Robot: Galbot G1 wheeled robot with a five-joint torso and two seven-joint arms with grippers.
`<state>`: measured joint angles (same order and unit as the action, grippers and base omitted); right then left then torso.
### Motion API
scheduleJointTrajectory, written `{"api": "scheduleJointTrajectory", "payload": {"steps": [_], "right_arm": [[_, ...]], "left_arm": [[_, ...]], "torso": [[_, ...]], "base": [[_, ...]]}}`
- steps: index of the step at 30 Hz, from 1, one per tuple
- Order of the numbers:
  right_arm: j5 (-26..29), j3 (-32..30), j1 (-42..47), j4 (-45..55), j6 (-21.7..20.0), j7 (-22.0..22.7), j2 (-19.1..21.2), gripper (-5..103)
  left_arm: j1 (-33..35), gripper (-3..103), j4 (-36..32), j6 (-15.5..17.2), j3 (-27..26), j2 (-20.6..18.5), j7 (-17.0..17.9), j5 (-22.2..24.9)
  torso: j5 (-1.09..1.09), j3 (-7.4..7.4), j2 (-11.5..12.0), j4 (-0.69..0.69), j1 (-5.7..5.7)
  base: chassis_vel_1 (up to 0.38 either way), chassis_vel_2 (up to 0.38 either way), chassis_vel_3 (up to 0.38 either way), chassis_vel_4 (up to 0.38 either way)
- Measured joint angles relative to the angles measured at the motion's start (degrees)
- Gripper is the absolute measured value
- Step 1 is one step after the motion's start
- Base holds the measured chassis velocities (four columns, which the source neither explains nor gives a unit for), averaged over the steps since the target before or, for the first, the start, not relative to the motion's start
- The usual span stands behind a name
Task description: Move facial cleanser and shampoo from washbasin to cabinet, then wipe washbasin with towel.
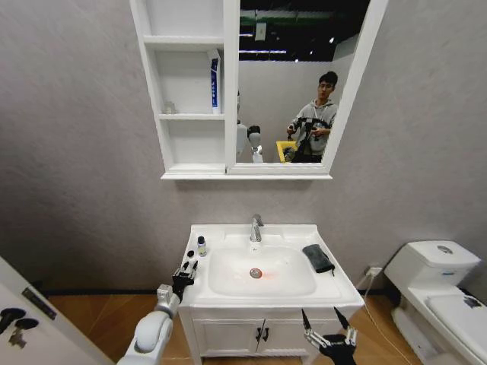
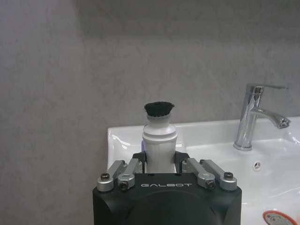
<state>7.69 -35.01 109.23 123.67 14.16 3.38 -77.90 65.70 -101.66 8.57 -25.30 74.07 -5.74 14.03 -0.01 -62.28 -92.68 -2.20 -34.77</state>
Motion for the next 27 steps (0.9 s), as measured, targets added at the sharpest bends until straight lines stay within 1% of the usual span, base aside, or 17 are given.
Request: {"api": "scheduleJointTrajectory", "payload": {"steps": [5, 7, 8, 9, 10, 11, 12, 13, 15, 16, 17, 19, 20, 23, 24, 25, 27], "right_arm": [[0.02, 0.01, 0.03, 0.00, 0.09, 0.16, 0.27, 100], [0.04, 0.07, -0.05, -0.05, 0.12, 0.20, 0.37, 100], [0.04, 0.07, -0.05, -0.05, 0.12, 0.20, 0.37, 100], [0.03, 0.27, -0.19, -0.29, 0.17, 0.22, 0.38, 100], [0.03, 0.27, -0.19, -0.29, 0.17, 0.22, 0.38, 100], [-0.01, 0.48, -0.29, -0.52, 0.23, 0.23, 0.37, 100], [-0.24, 1.03, -0.47, -1.05, 0.39, 0.25, 0.26, 100], [-0.24, 1.03, -0.47, -1.05, 0.39, 0.25, 0.26, 100], [-0.62, 1.84, -0.62, -1.76, 0.59, 0.27, 0.11, 100], [-0.62, 1.84, -0.62, -1.76, 0.59, 0.27, 0.11, 100], [-0.87, 2.36, -0.73, -2.14, 0.67, 0.30, -0.01, 100], [-1.29, 3.07, -0.95, -2.63, 0.76, 0.31, -0.31, 100], [-1.29, 3.07, -0.95, -2.63, 0.76, 0.31, -0.31, 100], [-1.64, 3.59, -1.16, -3.13, 0.85, 0.32, -0.63, 100], [-1.65, 3.62, -1.21, -3.43, 0.91, 0.33, -0.65, 100], [-1.65, 3.62, -1.21, -3.43, 0.91, 0.33, -0.65, 100], [-1.63, 3.52, -1.34, -3.86, 1.02, 0.40, -0.65, 100]], "left_arm": [[0.93, 31, -9.49, 3.43, -0.93, -5.51, 1.25, 5.12], [0.22, 31, -15.70, 7.29, -1.99, -10.46, 2.86, 11.18], [0.22, 31, -15.70, 7.29, -1.99, -10.46, 2.86, 11.18], [-0.51, 31, -19.59, 10.68, -3.17, -13.92, 4.17, 16.00], [-0.51, 31, -19.59, 10.68, -3.17, -13.92, 4.17, 16.00], [-1.00, 31, -22.14, 13.03, -4.11, -16.62, 4.75, 19.69], [-1.86, 31, -26.34, 17.98, -6.64, -22.18, 5.52, 26.25], [-1.86, 31, -26.34, 17.98, -6.64, -22.18, 5.52, 26.25], [-3.87, 31, -30.01, 22.90, -9.46, -30.82, 7.58, 36.41], [-3.87, 31, -30.01, 22.90, -9.46, -30.82, 7.58, 36.41], [-6.10, 31, -31.04, 25.04, -10.18, -35.03, 10.38, 43.56], [-10.74, 31, -30.96, 27.12, -9.99, -39.61, 13.79, 51.55], [-10.74, 31, -30.96, 27.12, -9.99, -39.61, 13.79, 51.55], [-19.75, 31, -28.23, 29.12, -7.65, -44.17, 16.37, 58.37], [-26.12, 31, -26.05, 30.40, -4.98, -45.90, 18.17, 62.06], [-26.12, 31, -26.05, 30.40, -4.98, -45.90, 18.17, 62.06], [-35.67, 31, -22.85, 32.25, 0.62, -46.93, 21.03, 65.88]], "torso": [[0.01, 0.00, 0.00, 0.00, 0.01], [0.01, 0.00, 0.00, 0.00, 0.00], [0.01, 0.00, 0.00, 0.00, 0.00], [0.01, 0.00, 0.00, -0.01, 0.00], [0.01, 0.00, 0.00, -0.01, 0.00], [-0.01, 0.00, 0.00, 0.00, 0.00], [0.00, 0.00, 0.00, 0.00, 0.00], [0.00, 0.00, 0.00, 0.00, 0.00], [0.00, 0.01, 0.00, 0.01, 0.01], [0.00, 0.01, 0.00, 0.01, 0.01], [0.02, 0.01, 0.00, 0.01, 0.01], [0.00, 0.00, 0.00, 0.00, 0.01], [0.00, 0.00, 0.00, 0.00, 0.01], [0.01, 0.00, 0.00, -0.01, 0.00], [0.01, 0.00, 0.00, -0.01, 0.00], [0.01, 0.00, 0.00, -0.01, 0.00], [0.00, 0.00, 0.00, 0.00, 0.00]], "base": [[0.000, 0.000, 0.000, 0.000], [0.000, 0.000, 0.000, 0.000], [0.000, 0.000, 0.000, 0.000], [0.000, 0.000, 0.000, 0.000], [0.000, 0.000, 0.000, 0.000], [0.000, 0.000, 0.000, 0.000], [0.000, 0.000, 0.000, 0.000], [0.000, 0.000, 0.000, 0.000], [0.000, 0.000, 0.000, 0.000], [0.000, 0.000, 0.000, 0.000], [0.000, 0.000, 0.000, 0.000], [0.000, 0.000, 0.000, 0.000], [0.000, 0.000, 0.000, 0.000], [0.000, 0.000, 0.000, 0.000], [0.000, 0.000, 0.000, 0.000], [0.000, 0.000, 0.000, 0.000], [0.000, 0.000, 0.000, 0.000]]}}
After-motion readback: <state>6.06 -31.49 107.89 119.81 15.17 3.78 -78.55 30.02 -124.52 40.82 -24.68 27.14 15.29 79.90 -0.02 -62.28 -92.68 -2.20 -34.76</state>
